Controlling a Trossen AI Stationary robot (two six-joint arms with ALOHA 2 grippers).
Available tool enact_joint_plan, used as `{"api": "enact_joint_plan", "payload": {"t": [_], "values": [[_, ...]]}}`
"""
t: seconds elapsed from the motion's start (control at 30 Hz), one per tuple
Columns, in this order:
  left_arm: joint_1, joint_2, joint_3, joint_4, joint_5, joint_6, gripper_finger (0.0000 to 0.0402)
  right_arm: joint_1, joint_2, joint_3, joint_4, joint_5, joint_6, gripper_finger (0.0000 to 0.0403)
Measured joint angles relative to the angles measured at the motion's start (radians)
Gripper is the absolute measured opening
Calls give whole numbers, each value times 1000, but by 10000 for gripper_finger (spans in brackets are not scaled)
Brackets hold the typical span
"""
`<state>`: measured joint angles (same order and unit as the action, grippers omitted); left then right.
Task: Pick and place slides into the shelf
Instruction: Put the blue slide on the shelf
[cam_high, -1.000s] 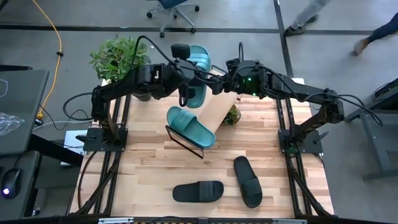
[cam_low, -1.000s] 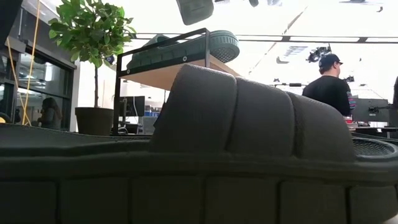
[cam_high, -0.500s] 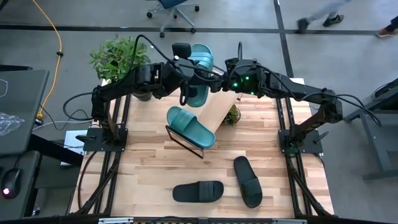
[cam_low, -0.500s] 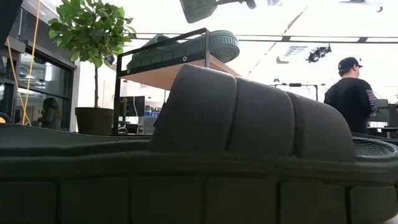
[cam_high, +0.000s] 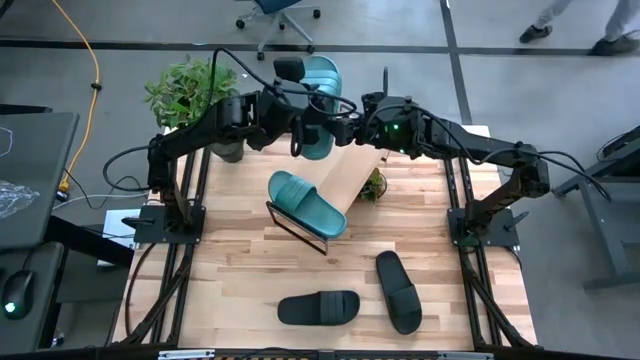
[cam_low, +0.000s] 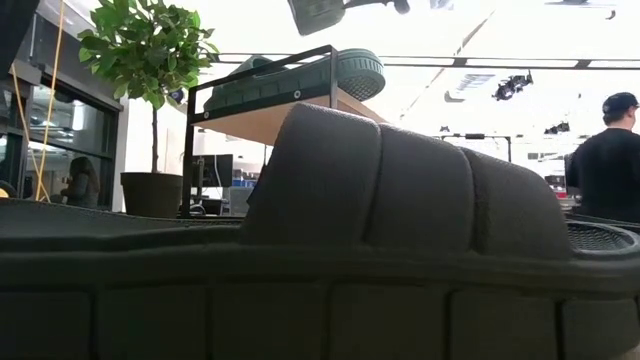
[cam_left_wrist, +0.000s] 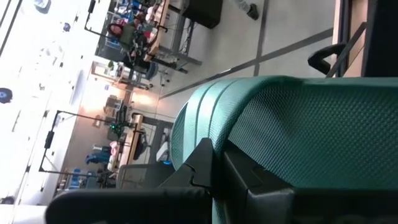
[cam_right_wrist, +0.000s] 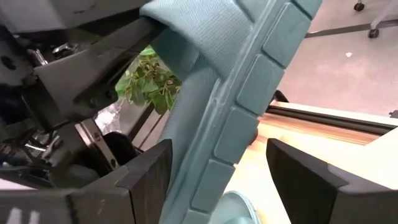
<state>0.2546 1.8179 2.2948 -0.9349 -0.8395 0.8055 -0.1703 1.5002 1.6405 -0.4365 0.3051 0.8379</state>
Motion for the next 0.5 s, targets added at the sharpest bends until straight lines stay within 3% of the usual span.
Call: {"api": "enact_joint_plan", "payload": {"t": [0.2, 0.5], "values": [[0, 0, 0, 0, 8, -1, 0, -6, 0, 0, 1, 5, 0, 242], [0, 0, 0, -6, 10, 0, 0, -13, 0, 0, 7, 11, -9, 141]]}}
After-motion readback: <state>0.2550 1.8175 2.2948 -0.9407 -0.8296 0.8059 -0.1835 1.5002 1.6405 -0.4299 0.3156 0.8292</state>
